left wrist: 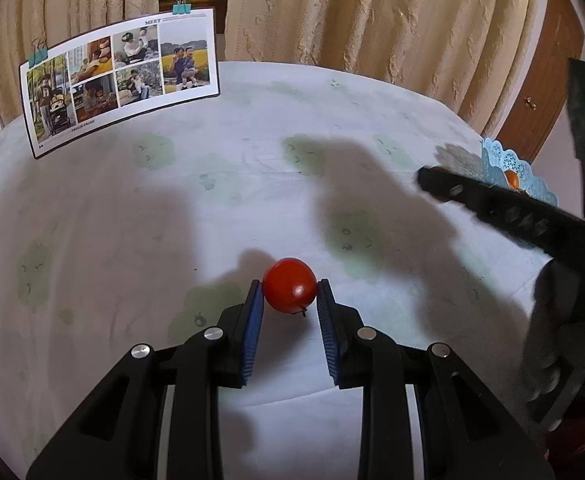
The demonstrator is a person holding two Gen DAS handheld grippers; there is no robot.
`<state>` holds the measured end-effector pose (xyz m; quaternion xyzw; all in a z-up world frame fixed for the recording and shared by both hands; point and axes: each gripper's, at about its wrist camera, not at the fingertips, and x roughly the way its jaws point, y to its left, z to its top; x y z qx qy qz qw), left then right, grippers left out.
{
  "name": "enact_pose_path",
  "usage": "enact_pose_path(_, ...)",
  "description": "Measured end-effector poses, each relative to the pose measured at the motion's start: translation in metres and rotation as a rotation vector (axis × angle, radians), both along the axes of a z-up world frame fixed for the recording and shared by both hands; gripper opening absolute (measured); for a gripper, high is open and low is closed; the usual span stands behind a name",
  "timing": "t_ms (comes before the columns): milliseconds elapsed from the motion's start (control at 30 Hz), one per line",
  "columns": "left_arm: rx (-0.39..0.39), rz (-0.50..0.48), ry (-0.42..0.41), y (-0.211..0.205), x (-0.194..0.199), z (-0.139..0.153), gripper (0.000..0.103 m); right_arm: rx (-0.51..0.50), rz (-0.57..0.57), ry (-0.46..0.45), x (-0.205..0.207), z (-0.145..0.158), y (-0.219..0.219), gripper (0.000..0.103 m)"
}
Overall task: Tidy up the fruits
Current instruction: 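Place the small brown fruit in the blue basket with the right tool while the left tool carries its tomato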
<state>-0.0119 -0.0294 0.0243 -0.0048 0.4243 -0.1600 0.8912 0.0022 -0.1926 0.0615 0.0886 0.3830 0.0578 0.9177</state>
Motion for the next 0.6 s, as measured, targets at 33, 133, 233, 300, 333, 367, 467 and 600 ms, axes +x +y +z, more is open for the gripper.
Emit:
enact_pose_path(33, 0.003, -0.002, -0.003, -0.002, 0.000, 0.001, 0.028, 0.005, -0.015, -0.007, -0.002, 0.003, -0.006, 0.028)
enact_pose_path(133, 0.011, -0.009, -0.009, -0.006, -0.001, 0.004, 0.028, 0.023, -0.075, -0.037, -0.012, 0.013, -0.031, 0.028)
enact_pose_path(233, 0.020, -0.022, -0.020, -0.013, -0.002, 0.008, 0.028, 0.036, -0.140, -0.065, -0.023, 0.022, -0.059, 0.028)
enact_pose_path(300, 0.026, -0.032, -0.029, -0.017, -0.003, 0.012, 0.028, 0.038, -0.186, -0.083, -0.032, 0.027, -0.077, 0.028)
enact_pose_path(333, 0.028, -0.035, -0.032, -0.019, -0.003, 0.013, 0.028, 0.037, -0.206, -0.090, -0.037, 0.028, -0.086, 0.028)
enact_pose_path(367, 0.031, -0.040, -0.037, -0.021, -0.003, 0.014, 0.028, 0.040, -0.226, -0.094, -0.043, 0.030, -0.095, 0.028)
enact_pose_path(467, 0.040, -0.050, -0.045, -0.028, -0.003, 0.019, 0.028, 0.045, -0.307, -0.107, -0.063, 0.031, -0.127, 0.028)
enact_pose_path(600, 0.051, -0.073, -0.055, -0.041, -0.004, 0.024, 0.028, 0.046, -0.383, -0.120, -0.086, 0.032, -0.157, 0.028)
